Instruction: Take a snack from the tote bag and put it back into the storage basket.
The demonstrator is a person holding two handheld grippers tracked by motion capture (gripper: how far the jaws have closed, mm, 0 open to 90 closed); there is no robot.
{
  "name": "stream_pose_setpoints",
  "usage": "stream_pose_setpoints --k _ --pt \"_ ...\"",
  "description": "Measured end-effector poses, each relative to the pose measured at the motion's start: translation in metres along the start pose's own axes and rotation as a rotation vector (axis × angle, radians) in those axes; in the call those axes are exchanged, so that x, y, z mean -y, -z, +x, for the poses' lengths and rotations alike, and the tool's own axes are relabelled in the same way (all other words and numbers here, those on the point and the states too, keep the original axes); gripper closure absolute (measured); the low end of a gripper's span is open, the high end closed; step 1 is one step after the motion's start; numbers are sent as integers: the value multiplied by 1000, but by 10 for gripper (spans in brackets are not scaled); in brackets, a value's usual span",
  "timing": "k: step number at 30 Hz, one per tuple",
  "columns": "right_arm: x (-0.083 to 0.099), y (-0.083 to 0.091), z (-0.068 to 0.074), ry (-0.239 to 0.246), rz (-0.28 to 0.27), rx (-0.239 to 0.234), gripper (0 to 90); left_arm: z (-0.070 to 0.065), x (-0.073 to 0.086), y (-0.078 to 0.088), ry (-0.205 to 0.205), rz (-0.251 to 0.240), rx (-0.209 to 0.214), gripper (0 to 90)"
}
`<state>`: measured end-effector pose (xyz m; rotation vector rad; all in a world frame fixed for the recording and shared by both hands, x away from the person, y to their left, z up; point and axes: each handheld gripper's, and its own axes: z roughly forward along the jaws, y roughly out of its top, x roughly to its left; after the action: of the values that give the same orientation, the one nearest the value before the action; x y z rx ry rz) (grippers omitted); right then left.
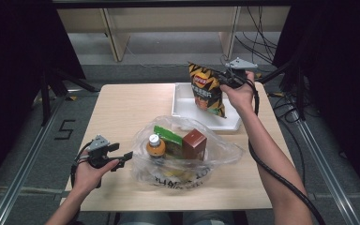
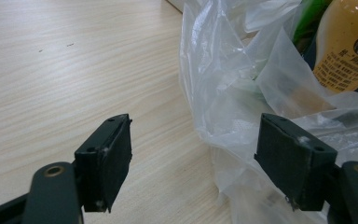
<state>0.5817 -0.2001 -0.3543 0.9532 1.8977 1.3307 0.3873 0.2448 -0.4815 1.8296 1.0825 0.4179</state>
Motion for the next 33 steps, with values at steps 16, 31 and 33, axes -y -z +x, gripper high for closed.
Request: stream_pose_setpoints --k 16,31,33 --pt "4 -4 -5 12 17 12 900 -1 0 0 -2 1 3 261" --pt "3 -8 -13 56 47 54 885 -1 0 -1 -2 3 3 260" --pt "3 -8 -14 57 58 56 886 -1 0 -1 -2 3 3 260"
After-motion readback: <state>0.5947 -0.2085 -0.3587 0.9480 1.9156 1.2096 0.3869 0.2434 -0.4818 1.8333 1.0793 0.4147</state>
